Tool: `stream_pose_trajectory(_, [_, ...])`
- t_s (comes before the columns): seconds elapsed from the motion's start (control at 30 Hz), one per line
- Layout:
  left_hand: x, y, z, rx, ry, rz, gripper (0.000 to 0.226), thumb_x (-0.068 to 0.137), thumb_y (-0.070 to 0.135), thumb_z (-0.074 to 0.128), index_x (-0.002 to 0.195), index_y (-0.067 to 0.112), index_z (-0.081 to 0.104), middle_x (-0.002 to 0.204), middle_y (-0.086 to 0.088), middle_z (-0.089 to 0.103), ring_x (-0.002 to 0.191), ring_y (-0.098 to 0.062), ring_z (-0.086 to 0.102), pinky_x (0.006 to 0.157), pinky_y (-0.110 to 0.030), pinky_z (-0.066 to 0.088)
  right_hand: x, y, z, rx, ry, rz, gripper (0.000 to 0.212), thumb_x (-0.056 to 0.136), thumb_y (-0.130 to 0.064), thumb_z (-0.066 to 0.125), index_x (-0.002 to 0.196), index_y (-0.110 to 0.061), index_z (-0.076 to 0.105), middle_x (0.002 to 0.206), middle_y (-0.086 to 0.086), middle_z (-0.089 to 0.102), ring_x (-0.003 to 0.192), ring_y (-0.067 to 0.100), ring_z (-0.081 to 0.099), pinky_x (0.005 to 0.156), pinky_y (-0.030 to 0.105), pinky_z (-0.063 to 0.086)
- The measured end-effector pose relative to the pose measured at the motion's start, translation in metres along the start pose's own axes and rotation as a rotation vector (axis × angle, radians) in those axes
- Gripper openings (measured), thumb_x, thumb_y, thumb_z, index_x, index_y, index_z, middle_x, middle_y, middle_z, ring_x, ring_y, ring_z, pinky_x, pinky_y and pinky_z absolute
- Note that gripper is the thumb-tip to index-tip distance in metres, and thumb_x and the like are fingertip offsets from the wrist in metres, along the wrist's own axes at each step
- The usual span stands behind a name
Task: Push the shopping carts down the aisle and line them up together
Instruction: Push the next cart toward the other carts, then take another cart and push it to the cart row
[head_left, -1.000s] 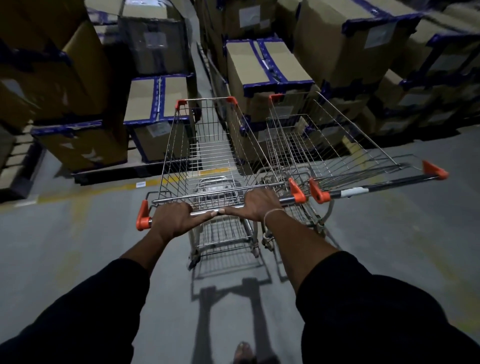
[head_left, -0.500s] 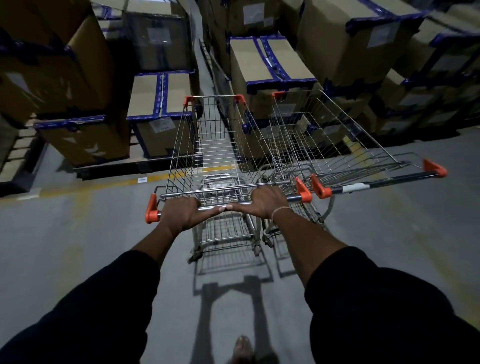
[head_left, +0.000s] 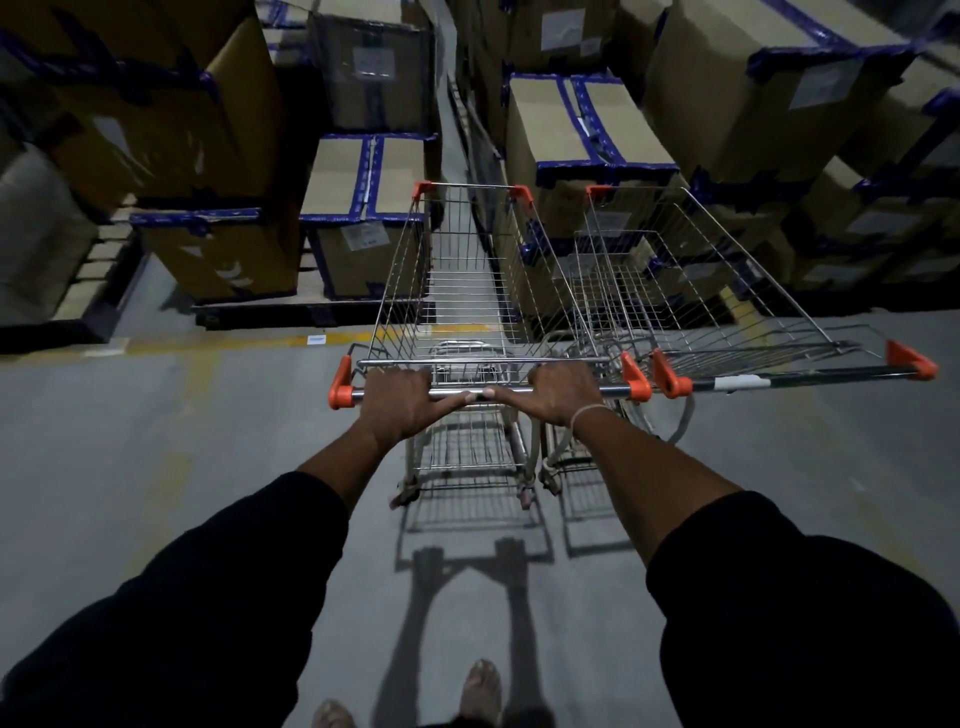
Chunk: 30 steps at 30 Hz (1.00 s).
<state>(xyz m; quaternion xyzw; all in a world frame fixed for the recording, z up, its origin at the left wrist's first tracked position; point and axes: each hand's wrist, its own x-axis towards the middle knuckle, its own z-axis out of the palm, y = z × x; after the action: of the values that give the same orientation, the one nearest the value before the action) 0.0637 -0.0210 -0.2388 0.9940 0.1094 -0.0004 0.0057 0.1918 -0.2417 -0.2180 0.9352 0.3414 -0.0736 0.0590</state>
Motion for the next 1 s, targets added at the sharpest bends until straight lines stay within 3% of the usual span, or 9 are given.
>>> stream_pose_trajectory(0.1, [-0.008, -0.005, 0.006, -0.077, 0.061, -0.002, 0.085, 0.087, 0.089, 0.017, 0.086, 0.017, 0.063, 0.085, -0.008, 0.070, 0.081, -0.028, 0.064, 0.079, -0.043, 0.052, -0.001, -0.004, 0.005, 0.017, 0.077, 0.011, 0.108, 0.071, -0.108, 0.002, 0.069, -0.019, 0.063, 0.077, 0.006, 0.069, 0.077, 0.025, 0.065, 0.090, 0.043, 0.051])
stream_pose_trajectory(0.17, [-0.019, -0.011, 0.008, -0.161, 0.145, 0.007, 0.079, 0.092, 0.082, 0.025, 0.103, 0.015, 0.066, 0.101, -0.011, 0.069, 0.095, -0.031, 0.062, 0.086, -0.046, 0.049, -0.002, -0.011, 0.007, 0.091, 0.101, 0.010, 0.110, 0.074, -0.107, 0.011, 0.097, -0.019, 0.072, 0.108, 0.009, 0.070, 0.106, 0.030, 0.064, 0.102, 0.050, 0.045])
stream_pose_trajectory(0.23, [-0.032, -0.021, 0.007, -0.177, 0.232, 0.028, 0.075, 0.097, 0.075, 0.033, 0.121, 0.012, 0.064, 0.118, -0.012, 0.066, 0.112, -0.033, 0.059, 0.101, -0.048, 0.042, -0.004, -0.022, 0.005, 0.180, 0.098, 0.008, 0.106, 0.078, -0.105, 0.024, 0.125, -0.021, 0.068, 0.131, 0.010, 0.063, 0.127, 0.034, 0.055, 0.110, 0.053, 0.039])
stream_pose_trajectory(0.33, [-0.053, -0.043, 0.003, -0.159, 0.241, -0.008, 0.079, 0.099, 0.072, 0.035, 0.146, 0.010, 0.051, 0.148, -0.017, 0.051, 0.140, -0.038, 0.042, 0.119, -0.056, 0.029, -0.010, -0.047, -0.006, 0.239, 0.108, -0.018, 0.103, 0.081, -0.100, 0.037, 0.148, -0.024, 0.055, 0.146, 0.012, 0.053, 0.138, 0.035, 0.047, 0.114, 0.053, 0.035])
stream_pose_trajectory(0.43, [-0.077, -0.072, -0.002, -0.185, 0.181, -0.085, 0.085, 0.099, 0.073, 0.030, 0.159, 0.013, 0.036, 0.164, -0.017, 0.032, 0.154, -0.039, 0.023, 0.124, -0.059, 0.021, -0.013, -0.080, -0.017, 0.285, 0.122, -0.061, 0.110, 0.078, -0.101, 0.035, 0.157, -0.024, 0.047, 0.154, 0.010, 0.047, 0.145, 0.034, 0.041, 0.123, 0.054, 0.028])
stream_pose_trajectory(0.63, [-0.141, -0.144, -0.018, -0.199, 0.137, -0.206, 0.089, 0.096, 0.076, 0.018, 0.164, 0.018, 0.022, 0.173, -0.013, 0.009, 0.160, -0.033, 0.003, 0.128, -0.055, 0.008, -0.009, -0.165, -0.030, 0.359, 0.125, -0.160, 0.131, 0.065, -0.110, 0.017, 0.163, -0.026, 0.039, 0.171, 0.011, 0.032, 0.159, 0.030, 0.024, 0.130, 0.057, 0.012])
stream_pose_trajectory(0.8, [-0.204, -0.219, -0.030, -0.212, 0.175, -0.293, 0.090, 0.096, 0.074, 0.020, 0.164, 0.017, 0.022, 0.173, -0.014, 0.007, 0.160, -0.035, 0.002, 0.128, -0.055, 0.007, -0.011, -0.252, -0.047, 0.375, 0.133, -0.294, 0.113, 0.081, -0.098, 0.038, 0.169, -0.029, 0.024, 0.177, 0.008, 0.016, 0.164, 0.026, 0.007, 0.132, 0.055, -0.003])
stream_pose_trajectory(1.0, [-0.295, -0.324, -0.039, -0.191, 0.185, -0.438, 0.092, 0.094, 0.075, 0.015, 0.166, 0.017, 0.014, 0.173, -0.014, 0.000, 0.160, -0.033, -0.005, 0.128, -0.052, 0.003, -0.007, -0.371, -0.061, 0.356, 0.131, -0.464, 0.114, 0.081, -0.101, 0.026, 0.171, -0.032, 0.013, 0.179, 0.003, 0.002, 0.165, 0.022, -0.007, 0.131, 0.055, -0.011])
